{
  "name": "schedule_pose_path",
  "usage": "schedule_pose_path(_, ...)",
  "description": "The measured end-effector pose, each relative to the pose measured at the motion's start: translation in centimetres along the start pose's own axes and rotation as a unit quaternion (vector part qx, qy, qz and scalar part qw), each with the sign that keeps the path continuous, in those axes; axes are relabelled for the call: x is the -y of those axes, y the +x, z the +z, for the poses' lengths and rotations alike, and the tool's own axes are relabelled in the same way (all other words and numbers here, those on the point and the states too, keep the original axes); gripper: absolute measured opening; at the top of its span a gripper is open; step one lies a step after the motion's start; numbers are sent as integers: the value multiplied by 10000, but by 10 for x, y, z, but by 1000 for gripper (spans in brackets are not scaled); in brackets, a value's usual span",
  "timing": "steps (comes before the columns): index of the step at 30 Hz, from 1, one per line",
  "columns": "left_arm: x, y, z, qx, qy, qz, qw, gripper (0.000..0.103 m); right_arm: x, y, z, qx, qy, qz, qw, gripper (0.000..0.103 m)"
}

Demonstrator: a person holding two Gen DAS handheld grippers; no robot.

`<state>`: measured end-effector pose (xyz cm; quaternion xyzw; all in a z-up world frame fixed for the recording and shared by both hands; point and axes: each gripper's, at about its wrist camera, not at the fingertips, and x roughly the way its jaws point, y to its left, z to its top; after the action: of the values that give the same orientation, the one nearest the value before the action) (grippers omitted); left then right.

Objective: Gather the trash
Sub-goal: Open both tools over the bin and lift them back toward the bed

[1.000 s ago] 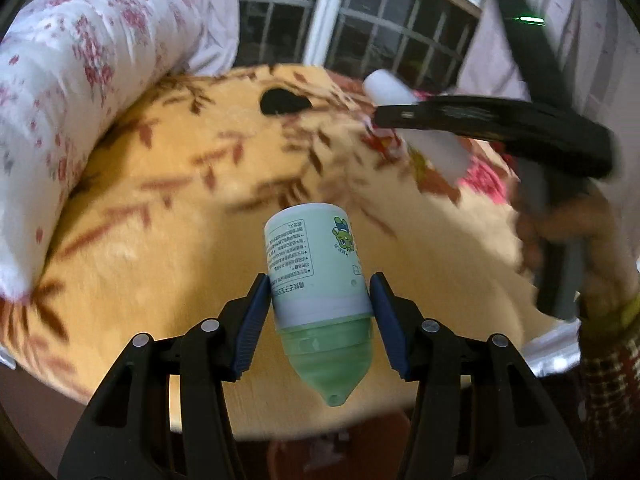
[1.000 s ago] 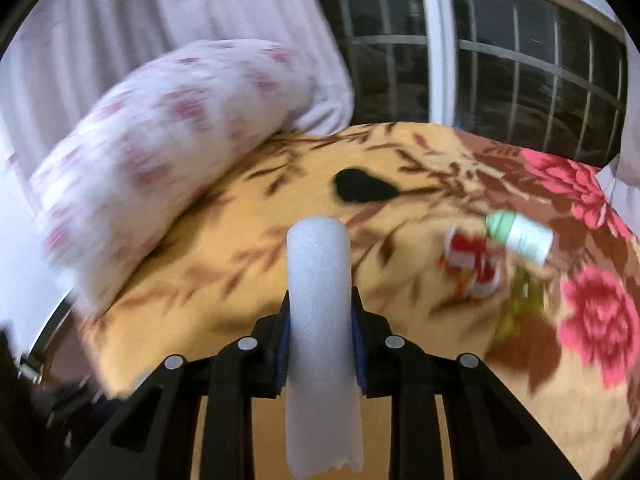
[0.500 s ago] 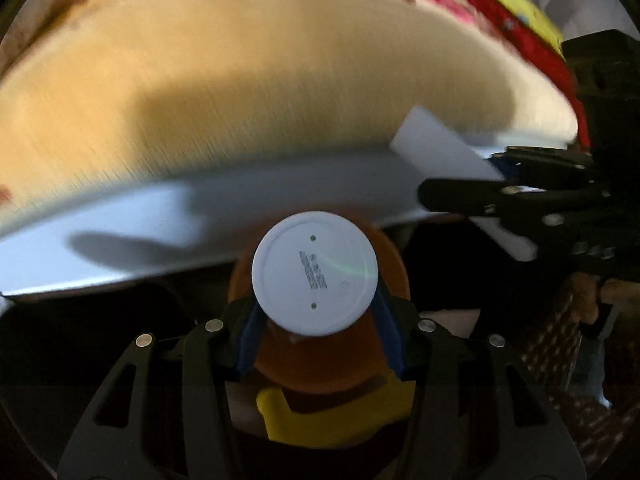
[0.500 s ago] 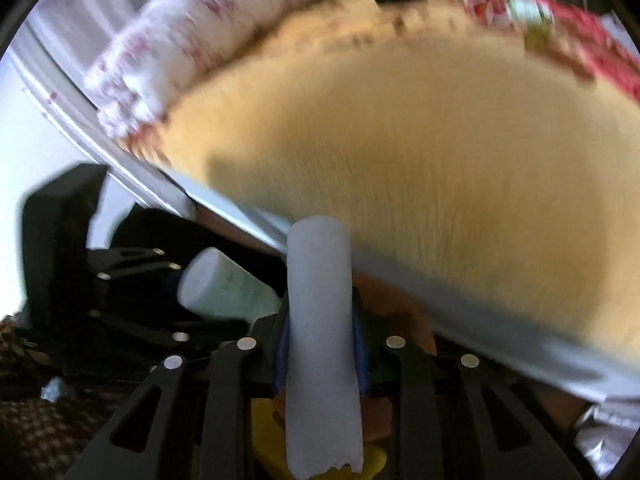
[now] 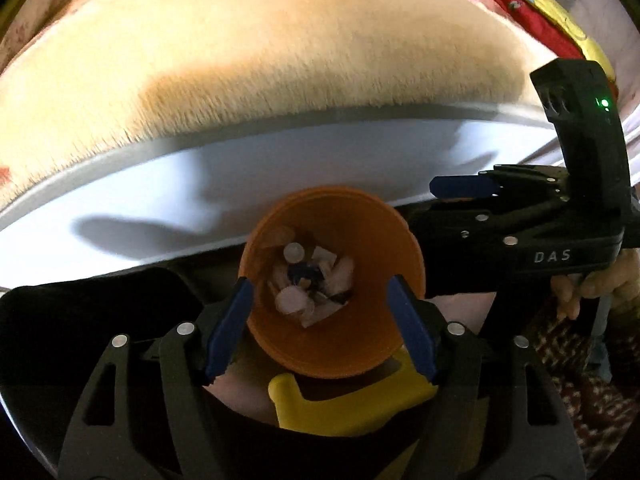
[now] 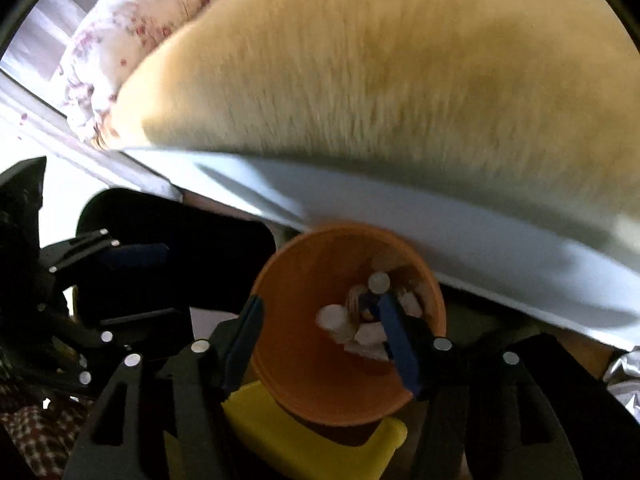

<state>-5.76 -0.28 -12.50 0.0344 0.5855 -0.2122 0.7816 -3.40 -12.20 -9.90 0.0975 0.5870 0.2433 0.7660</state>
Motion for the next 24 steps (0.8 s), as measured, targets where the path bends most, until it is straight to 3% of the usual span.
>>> schedule_pose_path(9, 1, -46, 31, 882, 72, 109, 9960, 68, -13, -70, 25, 1186, -250, -4, 9926, 61)
schedule_pose_path(16, 0, -70, 83, 1433, -52, 59, 9896, 68, -2, -121, 32, 1958, -370, -340, 9794, 65)
schedule_pose_path(24, 19, -80, 168, 1996, 35, 203, 9797, 68, 18, -152, 40, 2519, -197, -546, 9660, 65)
